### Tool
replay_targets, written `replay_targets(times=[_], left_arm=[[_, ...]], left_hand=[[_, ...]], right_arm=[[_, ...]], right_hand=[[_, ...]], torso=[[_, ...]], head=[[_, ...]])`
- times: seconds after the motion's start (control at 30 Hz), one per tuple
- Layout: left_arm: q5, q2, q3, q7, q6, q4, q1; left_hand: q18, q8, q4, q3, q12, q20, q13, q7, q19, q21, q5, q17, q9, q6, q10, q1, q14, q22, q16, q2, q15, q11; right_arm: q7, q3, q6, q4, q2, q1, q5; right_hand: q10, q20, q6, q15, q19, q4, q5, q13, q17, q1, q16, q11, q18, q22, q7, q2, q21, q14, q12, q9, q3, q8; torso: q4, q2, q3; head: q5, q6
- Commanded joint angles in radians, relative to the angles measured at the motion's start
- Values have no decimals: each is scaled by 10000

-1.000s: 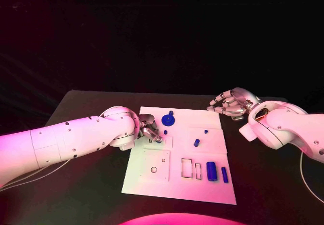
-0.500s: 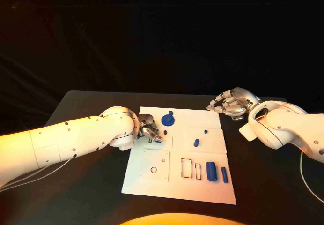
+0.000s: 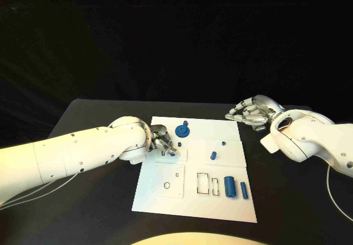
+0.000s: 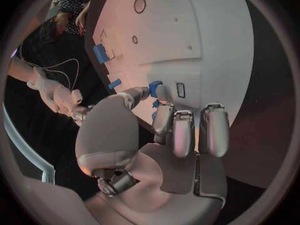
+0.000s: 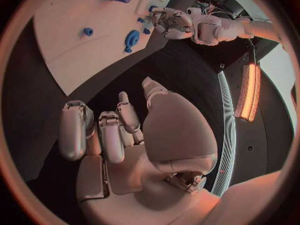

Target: Assemble the parts on the task board

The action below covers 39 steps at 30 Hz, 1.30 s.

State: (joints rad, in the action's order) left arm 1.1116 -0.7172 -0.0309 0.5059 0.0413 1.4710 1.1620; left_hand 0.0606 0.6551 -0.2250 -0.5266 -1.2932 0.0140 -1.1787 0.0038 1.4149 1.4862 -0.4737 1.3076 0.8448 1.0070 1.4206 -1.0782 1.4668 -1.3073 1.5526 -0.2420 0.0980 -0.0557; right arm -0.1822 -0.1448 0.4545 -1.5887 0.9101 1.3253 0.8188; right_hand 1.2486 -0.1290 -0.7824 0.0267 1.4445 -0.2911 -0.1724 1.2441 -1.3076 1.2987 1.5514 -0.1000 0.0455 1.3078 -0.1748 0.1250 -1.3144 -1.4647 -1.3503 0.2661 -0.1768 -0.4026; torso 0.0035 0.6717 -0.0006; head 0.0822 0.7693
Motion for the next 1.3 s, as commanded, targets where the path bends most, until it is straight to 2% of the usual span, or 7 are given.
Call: replay_targets(times=[0.03, 0.43, 0.53, 0.63, 0.77, 1.1, 1.3], left_arm=[[-66, 33, -1, 3, -15, 2, -6], [-63, 38, -1, 9, 2, -28, -6], [-63, 36, -1, 9, -7, -41, -6], [-63, 27, 0, 5, -25, -53, -6], [-64, 14, 2, -2, -50, -48, -7], [-80, -92, 35, -11, -167, 117, -8], [-253, -184, 195, -15, -204, 264, -7]], left_hand=[[-94, -60, -23, 87, 46, -40, -6, 44, 4, -24, 61, 2225, -12, -5, -46, 32, 928, -343, -30, -1, 73, -14], [-94, -90, -215, 364, 47, -40, -21, 46, 5, -29, 197, 2226, -18, 3, -48, -23, 928, -346, -30, 14, 72, -13], [-93, -114, -424, 593, 51, -37, -29, 46, 3, -36, 459, 2226, -23, 17, -51, -87, 928, -343, -29, 36, 70, -12], [-93, -148, -647, 913, 39, -31, -64, 60, 8, -40, 1242, 2227, -30, 36, -44, -157, 928, -351, -28, 102, 62, 1], [-97, -173, -671, 1108, 18, -25, -98, 72, 20, -36, 1465, 2244, -39, 49, -33, -43, 934, -370, -18, 149, 55, 11], [-91, -188, -678, 1243, 32, -22, -86, 79, 4, -47, 1602, 2213, -42, 47, -44, 43, 925, -347, -34, 163, 51, 18], [-89, -190, -680, 1258, 29, -21, -91, 80, -2, -51, 1614, 2208, -43, 46, -43, 56, 924, -338, -37, 168, 51, 20]], right_arm=[[-46, 0, 99, -11, 6, -6, 142], [-72, 0, 100, -15, 15, -6, 158], [-74, 0, 99, -14, 16, -6, 165], [-76, 0, 99, -14, 20, -6, 177], [-77, 0, 95, -14, 30, -6, 192], [-82, 0, 93, -15, 43, -6, 214], [-78, 0, 109, -9, 46, -6, 219]], right_hand=[[2, 54, 85, -65, -46, 3, 50, -12, -1992, -81, -44, 47, 144, 1076, -16, 15, 37, -904, 28, -13, 50, -42], [-15, 57, 101, -68, -51, -5, 51, -37, -1963, -208, -57, 50, 148, 1070, -13, 2, 59, -897, 37, -19, 148, -73], [-8, 59, 115, -69, -55, -7, 53, -34, -1956, -311, -61, 51, 150, 1064, -12, 1, 77, -895, 28, -24, 239, -97], [-21, 59, 119, -70, -60, -4, 53, -49, -1952, -333, -62, 51, 152, 1059, -11, 5, 88, -894, 37, -26, 264, -104], [-43, 60, 139, -70, -69, 2, 54, -70, -1944, -368, -66, 50, 157, 1048, -12, 46, 114, -892, 48, -32, 340, -116], [-74, 60, 158, -69, -76, -5, 53, -101, -1913, -424, -79, 48, 161, 1040, -14, 62, 135, -884, 66, -38, 422, -130], [-75, 60, 168, -68, -83, -12, 51, -102, -1908, -462, -81, 47, 164, 1032, -15, 50, 153, -883, 65, -41, 462, -138]], torso=[[1, 2, 0], [2, 0, 3], [1, -4, 3], [-4, 1, 3], [-12, 7, -7], [-2, 3, -6], [1, -4, 0]], head=[[9, -14], [0, -14], [2, -20], [0, -19], [-6, -25], [-23, -39], [-5, -74]])
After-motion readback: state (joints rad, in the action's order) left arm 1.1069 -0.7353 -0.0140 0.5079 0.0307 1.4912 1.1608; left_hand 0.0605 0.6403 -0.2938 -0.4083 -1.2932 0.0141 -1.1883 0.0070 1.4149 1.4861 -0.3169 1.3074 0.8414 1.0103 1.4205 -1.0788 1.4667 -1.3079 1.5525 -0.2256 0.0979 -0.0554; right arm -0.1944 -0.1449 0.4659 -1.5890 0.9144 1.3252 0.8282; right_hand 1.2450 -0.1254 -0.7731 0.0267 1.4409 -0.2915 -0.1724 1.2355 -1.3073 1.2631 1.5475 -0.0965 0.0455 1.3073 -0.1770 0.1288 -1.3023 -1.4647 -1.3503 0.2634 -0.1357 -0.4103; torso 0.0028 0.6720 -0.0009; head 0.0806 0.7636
